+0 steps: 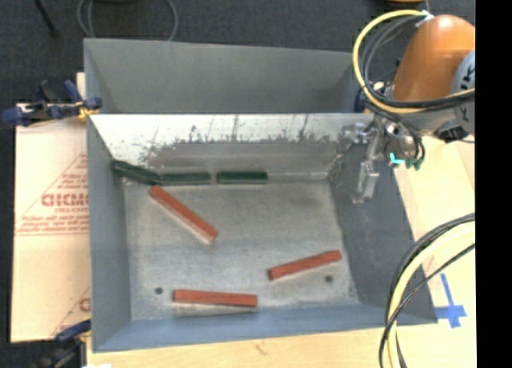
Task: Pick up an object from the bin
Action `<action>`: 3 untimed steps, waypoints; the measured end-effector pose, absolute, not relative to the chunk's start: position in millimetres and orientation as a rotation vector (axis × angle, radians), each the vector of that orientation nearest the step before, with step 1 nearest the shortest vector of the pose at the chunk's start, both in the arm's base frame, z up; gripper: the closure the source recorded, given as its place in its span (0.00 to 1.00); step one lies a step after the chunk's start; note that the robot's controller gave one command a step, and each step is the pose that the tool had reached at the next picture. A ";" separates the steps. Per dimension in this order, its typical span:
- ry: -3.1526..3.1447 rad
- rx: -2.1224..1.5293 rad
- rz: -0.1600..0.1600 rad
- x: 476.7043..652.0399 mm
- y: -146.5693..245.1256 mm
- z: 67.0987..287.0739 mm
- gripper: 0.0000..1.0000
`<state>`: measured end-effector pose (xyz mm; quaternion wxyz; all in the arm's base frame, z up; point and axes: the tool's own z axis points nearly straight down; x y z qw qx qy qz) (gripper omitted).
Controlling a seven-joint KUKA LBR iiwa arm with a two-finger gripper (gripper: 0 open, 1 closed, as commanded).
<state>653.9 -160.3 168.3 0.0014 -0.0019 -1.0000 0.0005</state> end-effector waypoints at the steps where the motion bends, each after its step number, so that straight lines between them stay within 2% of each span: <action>1: -3.132 0.192 0.000 571.4 -148.4 135.0 0.00; 2: -3.093 0.554 0.002 502.7 -97.6 69.7 0.00; 3: -2.930 1.153 0.007 578.3 -115.9 71.9 0.00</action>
Offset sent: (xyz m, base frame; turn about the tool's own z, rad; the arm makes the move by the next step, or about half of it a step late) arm -0.0801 0.0126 -0.0319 -0.1278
